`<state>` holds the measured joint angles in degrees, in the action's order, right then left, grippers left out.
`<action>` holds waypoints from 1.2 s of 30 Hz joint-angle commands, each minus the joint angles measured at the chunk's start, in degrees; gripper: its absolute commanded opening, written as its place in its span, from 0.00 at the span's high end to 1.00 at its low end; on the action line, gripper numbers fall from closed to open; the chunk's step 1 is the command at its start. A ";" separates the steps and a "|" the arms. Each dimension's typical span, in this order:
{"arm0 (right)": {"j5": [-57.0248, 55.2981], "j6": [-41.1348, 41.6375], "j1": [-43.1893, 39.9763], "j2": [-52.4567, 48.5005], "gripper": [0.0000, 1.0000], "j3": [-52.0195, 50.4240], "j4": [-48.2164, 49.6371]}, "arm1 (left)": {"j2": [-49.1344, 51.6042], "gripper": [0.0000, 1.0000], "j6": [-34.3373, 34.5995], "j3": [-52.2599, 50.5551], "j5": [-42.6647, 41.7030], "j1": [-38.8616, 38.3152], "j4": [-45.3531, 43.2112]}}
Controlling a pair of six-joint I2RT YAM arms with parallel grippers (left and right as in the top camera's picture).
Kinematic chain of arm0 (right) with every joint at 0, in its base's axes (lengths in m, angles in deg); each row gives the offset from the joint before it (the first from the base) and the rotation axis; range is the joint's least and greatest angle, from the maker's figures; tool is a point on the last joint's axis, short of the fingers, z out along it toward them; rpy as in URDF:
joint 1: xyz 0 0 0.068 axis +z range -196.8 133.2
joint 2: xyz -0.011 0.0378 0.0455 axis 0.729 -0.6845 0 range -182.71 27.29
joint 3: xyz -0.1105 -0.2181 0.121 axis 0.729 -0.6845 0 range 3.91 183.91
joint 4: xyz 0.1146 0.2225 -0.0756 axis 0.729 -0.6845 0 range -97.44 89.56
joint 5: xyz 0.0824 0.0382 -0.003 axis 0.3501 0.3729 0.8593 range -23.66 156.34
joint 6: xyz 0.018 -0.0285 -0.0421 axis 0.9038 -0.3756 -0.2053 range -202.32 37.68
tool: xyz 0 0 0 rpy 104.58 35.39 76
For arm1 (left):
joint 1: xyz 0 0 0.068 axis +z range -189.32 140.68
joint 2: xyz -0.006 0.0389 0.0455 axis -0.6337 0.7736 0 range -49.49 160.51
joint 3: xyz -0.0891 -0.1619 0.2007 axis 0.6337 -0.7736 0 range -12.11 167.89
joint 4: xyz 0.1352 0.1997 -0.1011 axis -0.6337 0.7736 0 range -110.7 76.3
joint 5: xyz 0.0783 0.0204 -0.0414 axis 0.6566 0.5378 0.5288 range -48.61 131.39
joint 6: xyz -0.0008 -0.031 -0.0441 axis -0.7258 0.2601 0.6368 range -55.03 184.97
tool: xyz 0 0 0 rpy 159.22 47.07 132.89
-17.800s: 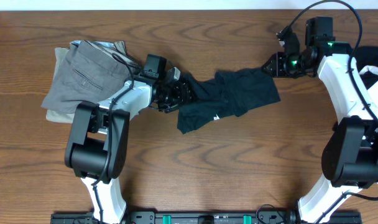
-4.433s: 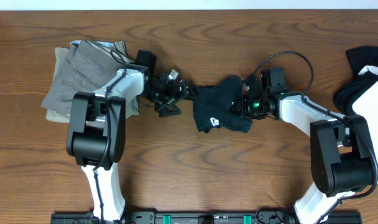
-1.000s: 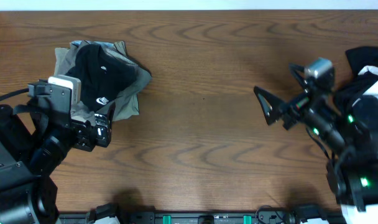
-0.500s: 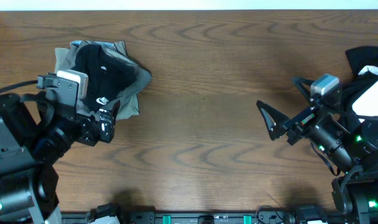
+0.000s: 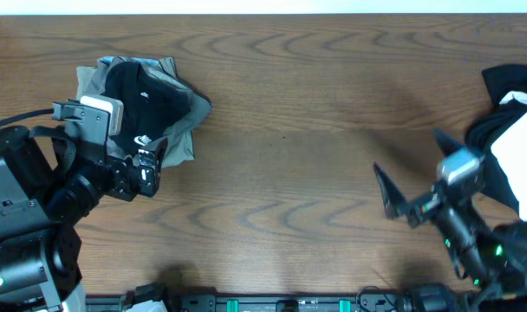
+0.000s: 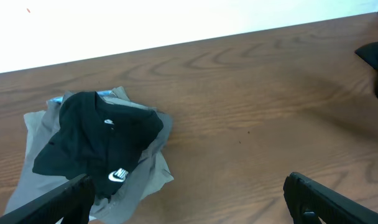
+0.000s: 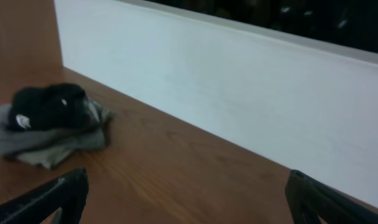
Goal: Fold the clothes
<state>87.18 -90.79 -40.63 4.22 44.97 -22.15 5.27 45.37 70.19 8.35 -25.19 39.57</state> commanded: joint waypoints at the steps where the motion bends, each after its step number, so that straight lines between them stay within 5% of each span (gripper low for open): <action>1: -3.58 -2.97 0.26 6.27 0.01 -6.54 -0.26 | -0.04 0.02 -0.94 -0.33 -0.57 -0.24 0.15; 12: -6.88 -2.93 0.26 22.25 0.01 -29.40 7.76 | -0.04 0.02 -0.94 -0.33 -0.57 -0.24 0.15; 21: -6.21 -2.73 0.28 22.77 0.01 -40.50 23.43 | -0.04 0.02 -0.94 -0.33 -0.57 -0.24 0.15; 36: -6.03 -2.75 0.33 22.64 0.01 -40.74 18.86 | -0.04 0.02 -0.94 -0.33 -0.57 -0.24 0.13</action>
<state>80.95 -93.19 -40.63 26.60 4.32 -3.00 5.27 45.37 70.13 8.33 -25.19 39.55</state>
